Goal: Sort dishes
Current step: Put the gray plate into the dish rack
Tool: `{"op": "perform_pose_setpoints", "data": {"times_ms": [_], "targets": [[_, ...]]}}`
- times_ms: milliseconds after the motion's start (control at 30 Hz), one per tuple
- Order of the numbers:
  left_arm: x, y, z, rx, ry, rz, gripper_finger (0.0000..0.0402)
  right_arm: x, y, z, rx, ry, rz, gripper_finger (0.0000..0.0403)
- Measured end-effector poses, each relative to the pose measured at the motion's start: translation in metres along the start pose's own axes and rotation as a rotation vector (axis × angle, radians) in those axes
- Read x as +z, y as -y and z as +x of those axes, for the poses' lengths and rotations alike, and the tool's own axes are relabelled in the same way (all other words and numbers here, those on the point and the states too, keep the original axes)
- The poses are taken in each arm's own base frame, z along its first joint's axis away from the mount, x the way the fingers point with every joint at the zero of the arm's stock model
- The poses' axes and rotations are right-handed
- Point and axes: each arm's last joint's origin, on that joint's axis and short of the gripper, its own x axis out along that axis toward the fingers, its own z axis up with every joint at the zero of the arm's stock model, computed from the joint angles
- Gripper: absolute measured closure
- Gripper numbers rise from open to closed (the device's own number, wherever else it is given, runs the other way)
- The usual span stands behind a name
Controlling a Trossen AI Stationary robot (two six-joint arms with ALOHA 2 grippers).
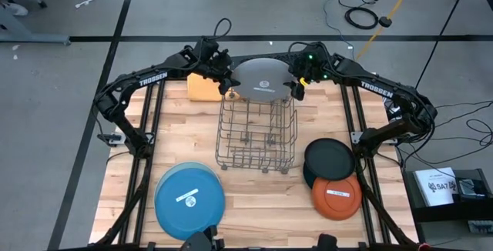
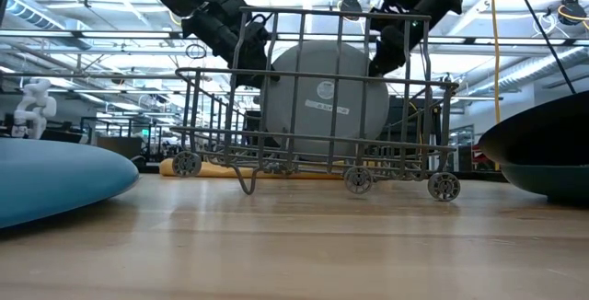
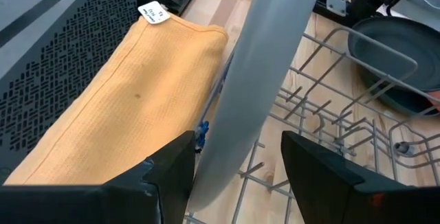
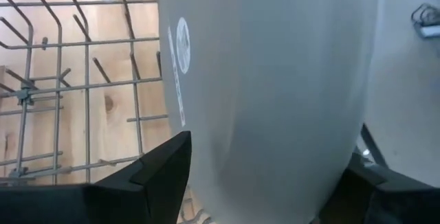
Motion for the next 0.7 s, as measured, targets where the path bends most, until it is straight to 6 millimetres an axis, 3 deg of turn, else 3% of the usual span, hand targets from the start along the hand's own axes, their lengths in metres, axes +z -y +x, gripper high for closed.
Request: {"op": "perform_pose_setpoints", "data": {"times_ms": [200, 700], "targets": [[-0.001, 0.000, 0.000, -0.002, -0.011, -0.006, 0.0188, 0.006, -0.001, -0.013, -0.064, 0.044, -0.032, 0.0151], [-0.001, 0.001, 0.000, -0.016, -0.008, -0.006, 0.0188, 0.024, -0.001, -0.068, -0.232, 0.261, -0.005, 0.0151]]}}
